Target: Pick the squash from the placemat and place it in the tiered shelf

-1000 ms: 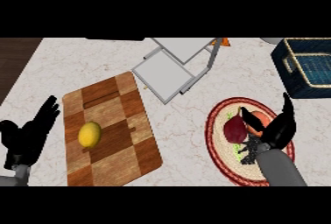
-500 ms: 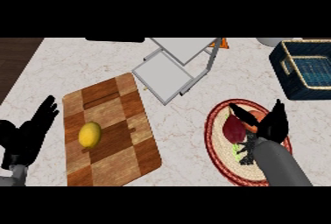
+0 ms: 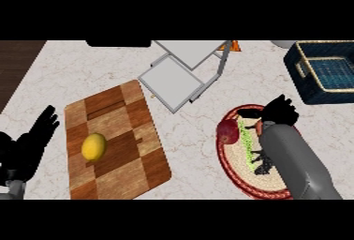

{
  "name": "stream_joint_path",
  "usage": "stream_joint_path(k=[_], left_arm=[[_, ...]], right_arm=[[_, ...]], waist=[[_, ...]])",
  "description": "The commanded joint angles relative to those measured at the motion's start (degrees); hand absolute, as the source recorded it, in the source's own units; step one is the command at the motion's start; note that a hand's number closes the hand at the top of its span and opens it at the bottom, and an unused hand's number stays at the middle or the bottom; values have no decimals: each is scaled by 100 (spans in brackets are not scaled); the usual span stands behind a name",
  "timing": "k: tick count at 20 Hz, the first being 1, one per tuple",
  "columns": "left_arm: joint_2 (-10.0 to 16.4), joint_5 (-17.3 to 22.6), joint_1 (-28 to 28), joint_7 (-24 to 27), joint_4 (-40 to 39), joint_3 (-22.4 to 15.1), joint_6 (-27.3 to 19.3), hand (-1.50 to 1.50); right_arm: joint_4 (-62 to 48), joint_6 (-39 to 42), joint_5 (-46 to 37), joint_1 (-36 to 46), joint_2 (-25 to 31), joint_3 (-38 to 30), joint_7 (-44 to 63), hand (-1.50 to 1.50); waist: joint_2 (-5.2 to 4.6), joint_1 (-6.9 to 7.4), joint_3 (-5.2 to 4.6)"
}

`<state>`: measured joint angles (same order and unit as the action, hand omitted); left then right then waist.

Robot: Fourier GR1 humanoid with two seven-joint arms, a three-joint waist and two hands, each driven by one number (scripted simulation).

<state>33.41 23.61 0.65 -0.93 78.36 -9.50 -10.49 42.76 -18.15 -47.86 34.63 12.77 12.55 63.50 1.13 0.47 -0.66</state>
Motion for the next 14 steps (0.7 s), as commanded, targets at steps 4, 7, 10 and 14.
stream_joint_path(k=[4,7,10,14], left_arm=[[-132,-136,2,7,-49,35,-114,0],[-90,-62,-276,94,149,186,-36,0],[-164,-149,-59,-42,81,164,-72,0],[55,91,-272,81,24,479,384,0]], right_arm=[[571,1813,-77,433,-72,209,1485,-150],[1130,1911,-9,-82,197,147,1383,-150],[1098,2125,1,59,192,-6,1512,-150],[1612,2006,-171,-683,200,61,1422,-150]], waist=[[-53,-147,51],[-47,-150,57],[-78,-107,59],[-74,-112,59]])
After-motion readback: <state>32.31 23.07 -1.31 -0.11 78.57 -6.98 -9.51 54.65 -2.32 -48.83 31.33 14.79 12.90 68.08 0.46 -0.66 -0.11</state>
